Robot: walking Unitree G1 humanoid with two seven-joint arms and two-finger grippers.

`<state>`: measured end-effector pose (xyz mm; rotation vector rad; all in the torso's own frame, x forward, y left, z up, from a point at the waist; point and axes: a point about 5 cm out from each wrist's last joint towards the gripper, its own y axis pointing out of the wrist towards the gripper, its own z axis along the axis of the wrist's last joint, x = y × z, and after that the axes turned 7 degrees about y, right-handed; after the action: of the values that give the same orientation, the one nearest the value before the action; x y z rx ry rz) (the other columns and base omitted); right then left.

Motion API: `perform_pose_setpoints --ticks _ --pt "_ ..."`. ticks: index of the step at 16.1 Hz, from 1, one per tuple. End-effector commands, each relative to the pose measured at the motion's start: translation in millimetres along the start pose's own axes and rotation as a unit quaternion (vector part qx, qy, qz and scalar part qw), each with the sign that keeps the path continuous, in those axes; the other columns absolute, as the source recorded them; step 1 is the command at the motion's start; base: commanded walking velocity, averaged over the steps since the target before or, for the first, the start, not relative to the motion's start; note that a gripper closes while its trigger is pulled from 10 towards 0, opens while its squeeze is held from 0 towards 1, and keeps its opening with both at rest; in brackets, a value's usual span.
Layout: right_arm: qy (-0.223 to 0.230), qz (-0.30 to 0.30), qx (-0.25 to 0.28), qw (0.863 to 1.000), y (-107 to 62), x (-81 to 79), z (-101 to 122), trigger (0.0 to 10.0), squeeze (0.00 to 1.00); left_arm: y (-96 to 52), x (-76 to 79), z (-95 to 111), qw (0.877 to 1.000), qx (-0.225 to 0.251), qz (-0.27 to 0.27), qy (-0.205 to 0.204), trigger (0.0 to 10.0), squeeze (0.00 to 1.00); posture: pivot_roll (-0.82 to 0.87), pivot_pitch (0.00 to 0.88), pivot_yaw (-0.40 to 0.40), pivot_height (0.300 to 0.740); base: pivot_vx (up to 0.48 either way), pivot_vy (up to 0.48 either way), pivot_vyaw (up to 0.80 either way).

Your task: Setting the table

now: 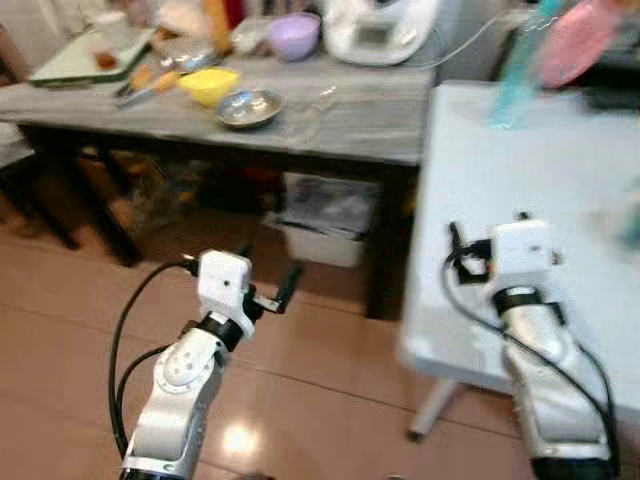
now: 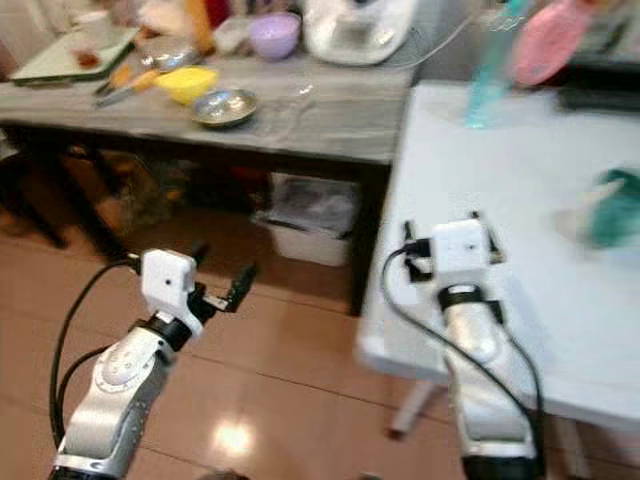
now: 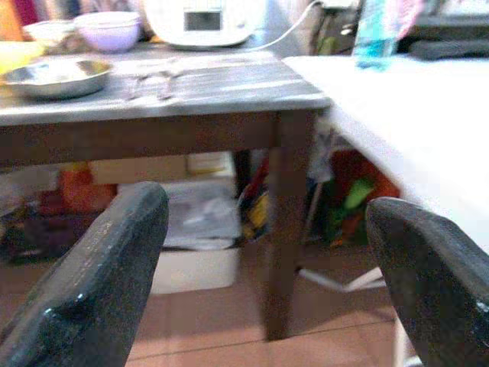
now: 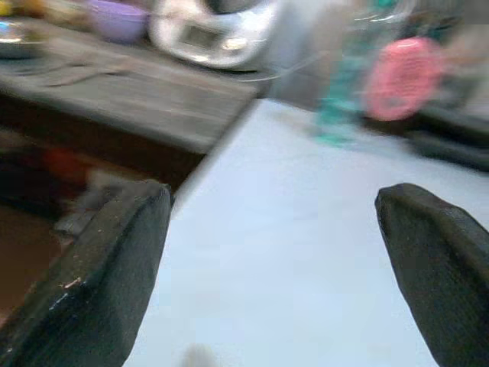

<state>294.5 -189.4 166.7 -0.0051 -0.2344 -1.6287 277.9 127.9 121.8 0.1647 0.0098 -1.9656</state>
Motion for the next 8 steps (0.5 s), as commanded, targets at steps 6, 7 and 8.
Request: perform_pose_setpoints --ticks 6,7,8 --pt "0.013 0.002 -0.007 1.000 -1.6 -7.0 -2.7 10.0 0.00 0.1 -12.9 -2.7 1.000 -0.015 0.011 0.015 10.0 0.00 -0.01 0.105 0.036 0.740 0.000 -0.480 0.00" --pt "0.015 -0.002 -0.006 1.000 -2.4 -8.2 -3.1 10.0 0.00 -0.1 -12.1 -3.3 1.000 -0.016 0.007 0.017 10.0 0.00 -0.02 0.106 0.046 0.740 0.000 -0.480 0.00" --pt "0.011 -0.006 -0.002 1.000 -2.9 -8.6 -1.1 10.0 0.00 0.4 -11.1 -4.7 1.000 -0.020 0.003 0.013 10.0 0.00 -0.03 0.109 0.052 0.740 0.000 -0.439 0.00"
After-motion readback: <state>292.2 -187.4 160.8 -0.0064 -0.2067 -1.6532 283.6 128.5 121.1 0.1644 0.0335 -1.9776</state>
